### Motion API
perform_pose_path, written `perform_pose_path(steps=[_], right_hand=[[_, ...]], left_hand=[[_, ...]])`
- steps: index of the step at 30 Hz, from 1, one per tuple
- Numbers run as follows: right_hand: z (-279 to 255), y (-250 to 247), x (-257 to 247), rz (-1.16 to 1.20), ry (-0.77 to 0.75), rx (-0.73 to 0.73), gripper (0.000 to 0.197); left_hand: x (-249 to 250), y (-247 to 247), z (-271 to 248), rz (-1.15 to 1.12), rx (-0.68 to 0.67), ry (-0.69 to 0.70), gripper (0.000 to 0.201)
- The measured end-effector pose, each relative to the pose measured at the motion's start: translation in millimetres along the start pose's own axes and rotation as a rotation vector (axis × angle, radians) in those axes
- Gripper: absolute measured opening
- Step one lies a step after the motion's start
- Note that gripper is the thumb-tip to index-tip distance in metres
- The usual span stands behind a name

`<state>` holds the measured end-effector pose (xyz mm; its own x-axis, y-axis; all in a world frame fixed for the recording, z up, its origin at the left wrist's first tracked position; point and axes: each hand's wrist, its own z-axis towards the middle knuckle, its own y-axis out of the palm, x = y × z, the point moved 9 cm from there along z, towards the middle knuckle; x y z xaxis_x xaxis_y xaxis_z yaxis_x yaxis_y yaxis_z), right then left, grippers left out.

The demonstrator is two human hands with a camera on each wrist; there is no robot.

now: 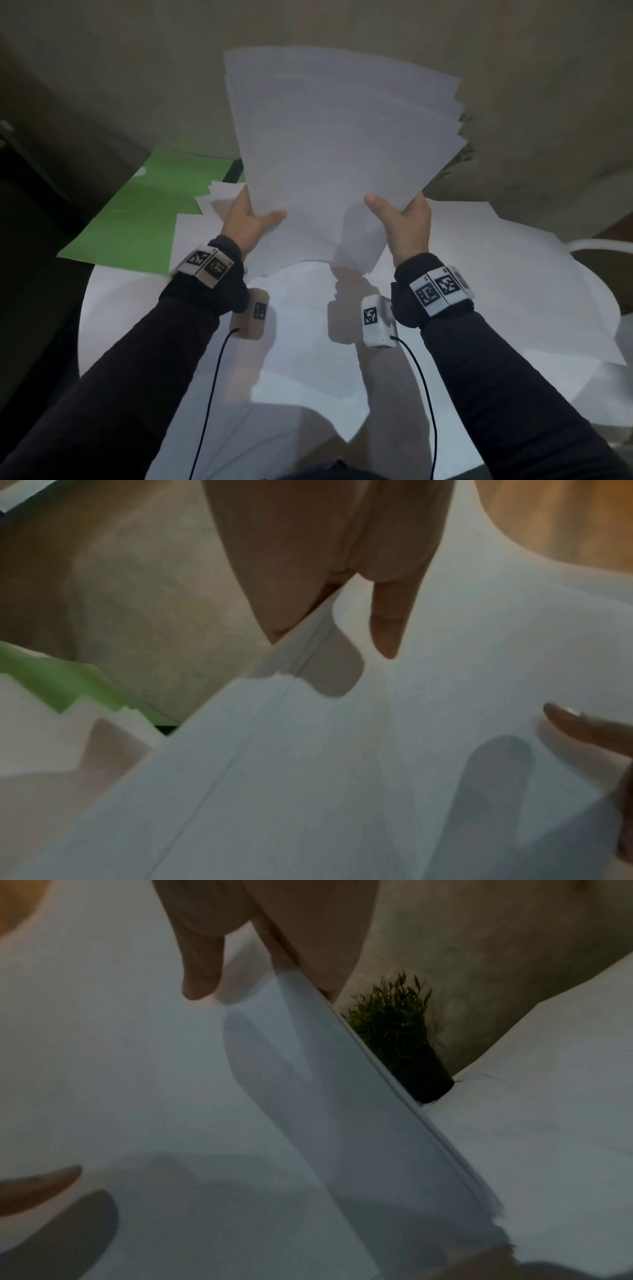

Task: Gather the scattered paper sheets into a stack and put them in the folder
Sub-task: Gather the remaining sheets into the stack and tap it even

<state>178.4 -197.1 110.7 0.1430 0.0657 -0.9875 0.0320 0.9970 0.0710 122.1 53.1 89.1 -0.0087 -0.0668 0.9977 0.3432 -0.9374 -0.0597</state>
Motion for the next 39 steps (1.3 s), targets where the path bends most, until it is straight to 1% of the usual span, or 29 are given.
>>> perform_pose_path(steps=[2,5,7,8,10,11,14,16,17,18,20,22,24,26,29,32,37,39], right_hand=[[-1.1,1.2,6.3,-0.026,0.008,-0.029,0.049],[-1.0,3.3,7.2,-0.022,0.015,-0.035,0.046],[2.1,5.1,8.2,-0.022,0.029,-0.026,0.040],[3.7,4.7,9.5,-0.039,0.039,-0.019,0.036],[5.3,2.7,13.7,-0.078,0.065,-0.001,0.028],[6.3,0.7,14.6,-0.092,0.076,0.006,0.026],[10.6,-1.7,16.2,-0.112,0.103,0.000,0.026],[11.7,-0.2,11.0,-0.079,0.106,-0.010,0.034],[11.3,0.9,5.2,-0.046,0.102,-0.007,0.040],[10.5,2.5,-3.3,0.006,0.085,-0.003,0.043],[10.2,5.3,-25.2,0.130,0.052,0.029,0.042],[13.7,7.7,-47.0,0.230,0.026,0.085,0.040],[20.1,10.2,-62.9,0.282,0.031,0.154,0.040],[27.0,12.5,-69.6,0.302,0.065,0.226,0.042],[34.2,12.6,-69.4,0.278,0.087,0.293,0.032],[38.1,9.8,-64.8,0.294,0.102,0.309,0.022],[39.5,8.0,-61.1,0.259,0.111,0.282,0.017],[40.5,7.0,-62.1,0.237,0.105,0.270,0.018]], left_hand=[[-6.3,-2.0,-3.4,-0.019,0.021,0.004,0.053],[-11.4,-2.2,-4.0,-0.077,0.058,0.005,0.054],[-11.9,0.5,-3.5,-0.064,0.073,0.003,0.046],[-14.7,1.5,-3.1,-0.053,0.091,-0.010,0.038],[-25.2,0.2,-4.3,-0.061,0.138,-0.059,0.022],[-31.1,0.5,-5.3,-0.076,0.156,-0.089,0.020],[-41.2,2.2,-8.2,-0.120,0.191,-0.128,0.022],[-36.5,3.6,-7.9,-0.115,0.199,-0.105,0.023],[-33.7,2.7,-6.5,-0.111,0.205,-0.089,0.024],[-31.6,1.0,-3.7,-0.119,0.207,-0.070,0.030],[-25.9,-2.4,1.6,-0.136,0.226,-0.037,0.039],[-21.1,-3.5,4.5,-0.137,0.254,-0.019,0.037],[-18.2,-1.1,7.0,-0.148,0.255,0.001,0.038],[-19.8,-0.1,7.8,-0.130,0.252,0.011,0.042],[-32.8,0.2,8.0,-0.097,0.234,-0.009,0.052],[-43.2,3.4,6.3,-0.090,0.192,-0.046,0.052],[-51.8,4.7,6.6,-0.052,0.138,-0.101,0.040],[-56.4,2.9,7.4,-0.035,0.131,-0.128,0.036]])
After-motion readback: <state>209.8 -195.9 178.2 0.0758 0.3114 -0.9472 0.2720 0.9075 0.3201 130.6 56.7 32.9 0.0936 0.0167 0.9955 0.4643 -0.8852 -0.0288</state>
